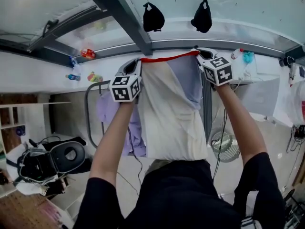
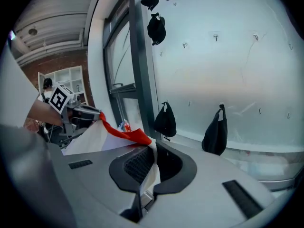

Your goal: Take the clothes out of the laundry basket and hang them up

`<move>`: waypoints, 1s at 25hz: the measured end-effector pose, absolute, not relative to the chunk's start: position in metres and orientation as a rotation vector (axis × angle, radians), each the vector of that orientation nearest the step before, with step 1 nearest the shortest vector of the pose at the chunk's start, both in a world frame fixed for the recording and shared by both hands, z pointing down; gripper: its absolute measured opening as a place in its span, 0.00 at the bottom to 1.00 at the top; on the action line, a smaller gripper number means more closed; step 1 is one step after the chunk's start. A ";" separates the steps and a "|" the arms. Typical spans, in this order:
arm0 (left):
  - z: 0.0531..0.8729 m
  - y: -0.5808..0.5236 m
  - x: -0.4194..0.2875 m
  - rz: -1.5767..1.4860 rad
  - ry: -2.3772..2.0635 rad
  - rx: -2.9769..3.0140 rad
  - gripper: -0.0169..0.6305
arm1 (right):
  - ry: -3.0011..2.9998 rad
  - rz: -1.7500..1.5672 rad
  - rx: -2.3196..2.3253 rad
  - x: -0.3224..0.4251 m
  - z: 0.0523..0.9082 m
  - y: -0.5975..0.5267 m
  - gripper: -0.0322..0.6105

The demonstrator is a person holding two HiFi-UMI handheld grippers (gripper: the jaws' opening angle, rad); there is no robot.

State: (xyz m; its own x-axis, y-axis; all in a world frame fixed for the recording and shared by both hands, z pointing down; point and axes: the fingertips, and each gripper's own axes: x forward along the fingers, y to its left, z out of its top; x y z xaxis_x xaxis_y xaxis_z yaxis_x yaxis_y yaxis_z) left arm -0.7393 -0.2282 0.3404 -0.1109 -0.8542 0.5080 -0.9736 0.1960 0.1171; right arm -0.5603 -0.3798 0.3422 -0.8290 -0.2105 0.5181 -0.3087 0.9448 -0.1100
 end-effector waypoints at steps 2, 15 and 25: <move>0.359 -0.235 -0.747 0.359 -1.999 1.670 0.05 | -2.552 0.233 0.355 -0.568 0.355 -0.385 0.05; 0.438 -0.254 -0.757 0.509 -1.952 1.602 0.05 | -2.453 0.144 0.279 -0.585 0.420 -0.402 0.05; 0.472 -0.261 -0.747 0.812 -1.867 1.658 0.05 | -2.415 0.079 0.340 -0.584 0.437 -0.400 0.06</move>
